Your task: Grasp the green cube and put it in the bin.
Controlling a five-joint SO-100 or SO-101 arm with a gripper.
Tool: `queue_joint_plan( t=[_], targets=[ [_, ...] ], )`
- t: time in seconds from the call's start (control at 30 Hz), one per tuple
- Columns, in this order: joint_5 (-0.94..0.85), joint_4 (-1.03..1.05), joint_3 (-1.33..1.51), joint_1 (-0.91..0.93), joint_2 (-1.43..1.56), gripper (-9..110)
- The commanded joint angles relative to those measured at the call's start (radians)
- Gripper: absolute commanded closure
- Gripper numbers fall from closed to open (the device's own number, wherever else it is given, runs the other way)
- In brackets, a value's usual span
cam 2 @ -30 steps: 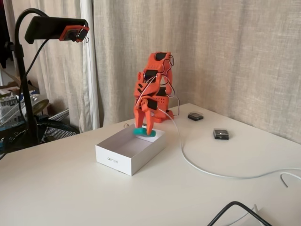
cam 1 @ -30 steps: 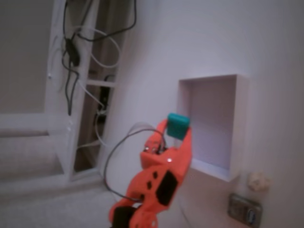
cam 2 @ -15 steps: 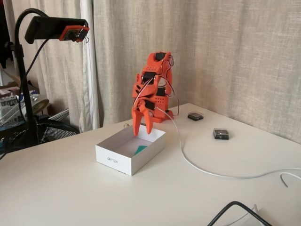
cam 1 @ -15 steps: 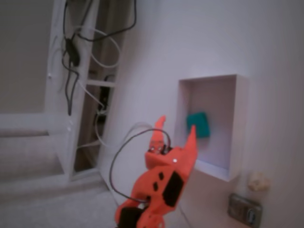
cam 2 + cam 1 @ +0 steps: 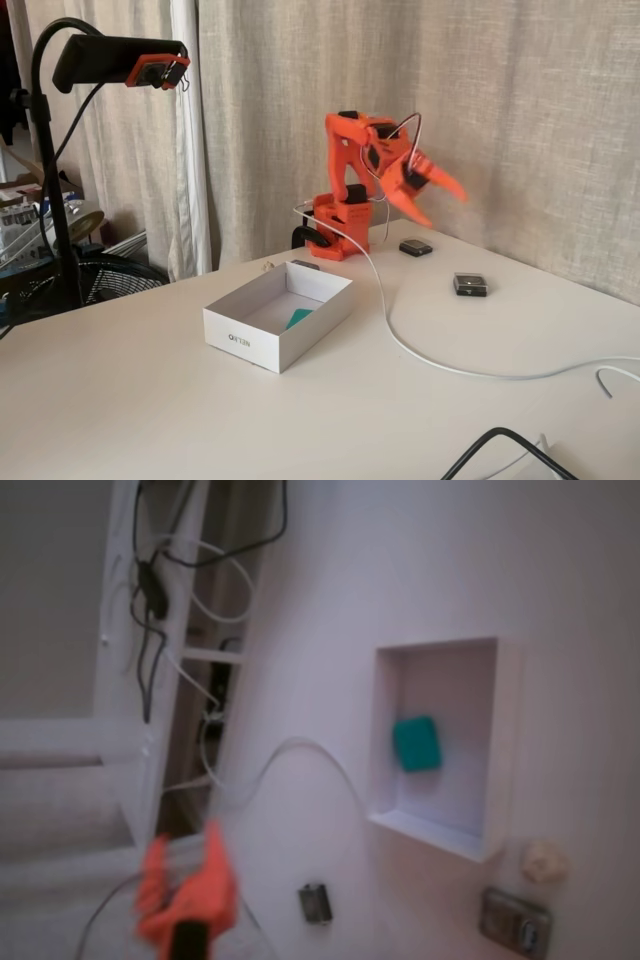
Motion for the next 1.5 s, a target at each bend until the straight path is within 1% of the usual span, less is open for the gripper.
queue_joint_plan(
  t=[0.0, 0.1, 0.2, 0.3, 0.37, 0.53, 0.7, 1.2, 1.27, 1.33, 1.4, 1.47],
  targets=[
    [0.117, -0.046, -0.006, -0.138, 0.120, 77],
    [0.229, 0.044, -0.008, -0.215, 0.213, 77],
    [0.328, 0.230, -0.005, -0.253, 0.304, 77],
    [0.393, 0.414, 0.028, -0.261, 0.371, 77],
    [0.403, 0.480, 0.100, -0.256, 0.426, 77],
    [0.380, 0.523, 0.379, -0.244, 0.627, 77],
    [0.373, 0.571, 0.543, -0.245, 0.793, 77],
    [0.308, 0.782, 0.773, -0.222, 1.065, 77],
    [0.308, 0.807, 0.785, -0.222, 1.080, 80],
    [0.307, 0.833, 0.795, -0.225, 1.100, 87],
    [0.307, 0.834, 0.796, -0.232, 1.108, 88],
    [0.307, 0.836, 0.798, -0.235, 1.115, 91]
  ],
)
